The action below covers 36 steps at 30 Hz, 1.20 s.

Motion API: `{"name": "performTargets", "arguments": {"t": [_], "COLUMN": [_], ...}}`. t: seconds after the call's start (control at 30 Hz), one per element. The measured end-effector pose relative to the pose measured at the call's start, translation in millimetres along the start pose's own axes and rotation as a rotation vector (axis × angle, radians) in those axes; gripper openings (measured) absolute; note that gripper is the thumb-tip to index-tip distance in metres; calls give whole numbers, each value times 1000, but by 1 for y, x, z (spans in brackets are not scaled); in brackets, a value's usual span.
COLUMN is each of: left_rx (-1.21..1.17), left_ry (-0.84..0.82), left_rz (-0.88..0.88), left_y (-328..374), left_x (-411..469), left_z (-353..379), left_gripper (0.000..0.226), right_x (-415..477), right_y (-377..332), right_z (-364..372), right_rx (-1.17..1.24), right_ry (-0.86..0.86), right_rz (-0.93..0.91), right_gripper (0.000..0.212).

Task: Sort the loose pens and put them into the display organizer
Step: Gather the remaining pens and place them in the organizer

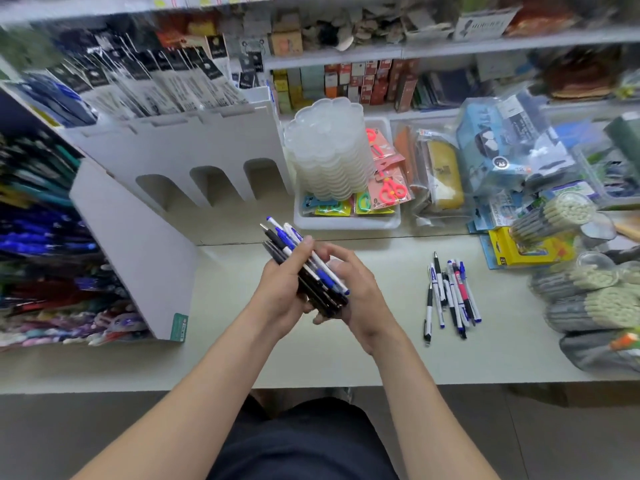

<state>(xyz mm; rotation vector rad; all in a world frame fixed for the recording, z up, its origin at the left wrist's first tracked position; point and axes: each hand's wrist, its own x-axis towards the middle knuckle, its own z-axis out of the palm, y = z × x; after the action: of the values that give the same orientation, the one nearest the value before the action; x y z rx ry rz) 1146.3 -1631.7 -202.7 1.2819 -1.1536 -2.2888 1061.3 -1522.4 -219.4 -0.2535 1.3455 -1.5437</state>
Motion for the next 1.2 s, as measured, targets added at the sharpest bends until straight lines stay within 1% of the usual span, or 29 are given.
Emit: {"name": "performTargets", "arguments": {"t": [0.07,0.1,0.17,0.23,0.3,0.37,0.43,0.5,0.53,0.57,0.6,0.63,0.67,0.73,0.8,0.83,0.9,0.97,1.0,1.03,1.1,1.13,1.2], "left_rx": [-41,-54,-86,-85,-38,-22,-16,-8,-3,13,16,12,5,44,111,152,228,257,258,246,180,149,128], "left_ry": [36,47,65,78,69,27,13,-4,-22,-40,-60,-84,-112,-165,-223,-254,-296,-296,-293,-296,-302,-298,-268], "left_rz": [68,98,127,143,182,204,213,208,201,194,183,171,159,167,192,198,201,205,206,198,169,156,162], "left_y": [5,6,9,15,25,34,42,54,61,69,76,85,89,101,110,114,118,124,127,131,138,141,147], "left_x": [-7,-10,-19,-28,-36,-45,-53,-57,-59,-59,-60,-63,-64,-69,-73,-76,-83,-91,-95,-100,-107,-111,-117], "left_z": [-1,-1,-2,-8,-17,-28,-45,-69,-84,-101,-113,-133,-143,-175,-207,-222,-248,-271,-282,-293,-312,-320,-333], "left_gripper": [31,33,36,29,18,8,12,25,29,30,28,24,21,23,30,32,26,24,24,26,28,29,29], "right_x": [1,2,3,4,7,5,3,-1,-2,-3,-4,-5,-7,-9,-6,-4,0,2,2,1,-4,-7,-12], "right_y": [1,1,0,-1,4,5,6,7,8,9,10,9,5,0,3,7,17,26,29,32,34,34,35], "right_z": [15,26,49,71,90,109,128,153,167,179,187,203,210,238,268,283,309,329,338,346,359,365,377], "right_rx": [223,268,254,240,217,180,126,26,-31,-79,-116,-125,-96,-74,-154,-217,-368,-432,-394,-316,-164,-101,2], "right_ry": [121,183,309,426,481,510,509,483,461,442,430,432,435,418,351,347,373,394,415,447,566,624,685], "right_rz": [130,175,210,222,216,195,159,117,101,78,41,5,-25,-102,-192,-230,-273,-313,-320,-324,-356,-396,-489], "right_gripper": [46,50,49,39,26,29,31,24,25,31,38,41,38,30,27,30,35,42,45,44,34,32,31]}}
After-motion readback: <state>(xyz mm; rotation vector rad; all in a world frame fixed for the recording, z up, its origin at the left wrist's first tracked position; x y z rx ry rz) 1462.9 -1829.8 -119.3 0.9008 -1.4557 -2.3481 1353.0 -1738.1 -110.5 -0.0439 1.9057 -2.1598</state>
